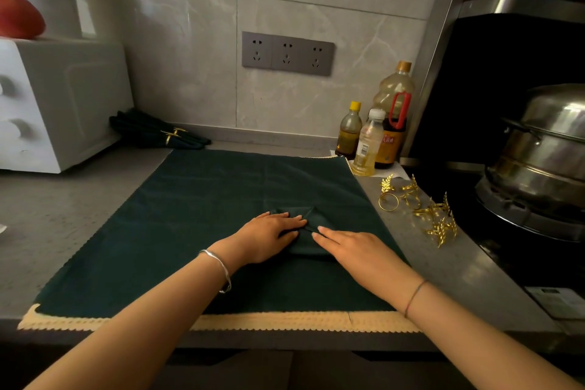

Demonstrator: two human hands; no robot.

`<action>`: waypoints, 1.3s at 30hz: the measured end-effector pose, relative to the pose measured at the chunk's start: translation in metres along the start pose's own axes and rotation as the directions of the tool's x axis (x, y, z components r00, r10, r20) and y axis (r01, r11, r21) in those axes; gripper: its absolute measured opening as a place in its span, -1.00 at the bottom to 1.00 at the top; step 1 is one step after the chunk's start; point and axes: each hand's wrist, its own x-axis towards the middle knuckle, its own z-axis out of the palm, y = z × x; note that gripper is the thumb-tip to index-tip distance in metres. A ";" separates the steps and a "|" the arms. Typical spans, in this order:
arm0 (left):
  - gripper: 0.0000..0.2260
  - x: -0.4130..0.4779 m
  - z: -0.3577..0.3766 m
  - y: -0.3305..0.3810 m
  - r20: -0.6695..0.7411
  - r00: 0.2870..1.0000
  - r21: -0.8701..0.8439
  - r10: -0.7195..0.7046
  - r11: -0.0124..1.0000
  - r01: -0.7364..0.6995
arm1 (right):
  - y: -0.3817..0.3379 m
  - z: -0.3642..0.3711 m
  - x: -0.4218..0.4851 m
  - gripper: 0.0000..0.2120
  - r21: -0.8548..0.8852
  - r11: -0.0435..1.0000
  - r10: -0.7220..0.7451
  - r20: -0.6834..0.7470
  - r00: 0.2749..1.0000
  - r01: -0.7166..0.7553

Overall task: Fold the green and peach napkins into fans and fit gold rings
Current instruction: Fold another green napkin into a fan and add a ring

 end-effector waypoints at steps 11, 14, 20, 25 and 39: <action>-0.60 -0.013 -0.006 0.010 -0.129 0.991 -0.125 -0.023 0.992 0.007 | 0.011 0.005 0.003 -0.53 0.287 0.948 0.202 -0.206 0.958 -0.138; -0.51 -0.031 -0.016 0.013 -0.382 0.922 -0.155 0.055 0.980 -0.123 | 0.021 -0.004 0.006 -0.65 0.626 0.766 0.364 -0.238 0.900 -0.144; -0.30 -0.070 -0.036 0.015 -0.439 0.832 0.273 0.340 0.932 -0.237 | 0.025 -0.038 0.016 -0.78 0.969 -0.007 0.289 0.237 0.928 -0.246; -0.18 -0.079 -0.023 0.006 -0.101 0.949 0.458 0.299 0.860 -0.222 | 0.019 -0.039 0.031 -0.67 0.844 -0.106 -0.050 0.523 0.851 -0.525; -0.38 -0.065 -0.002 0.005 0.022 0.995 0.115 0.096 0.989 -0.097 | 0.034 -0.018 0.036 -0.80 0.845 0.335 0.154 0.387 0.909 -0.416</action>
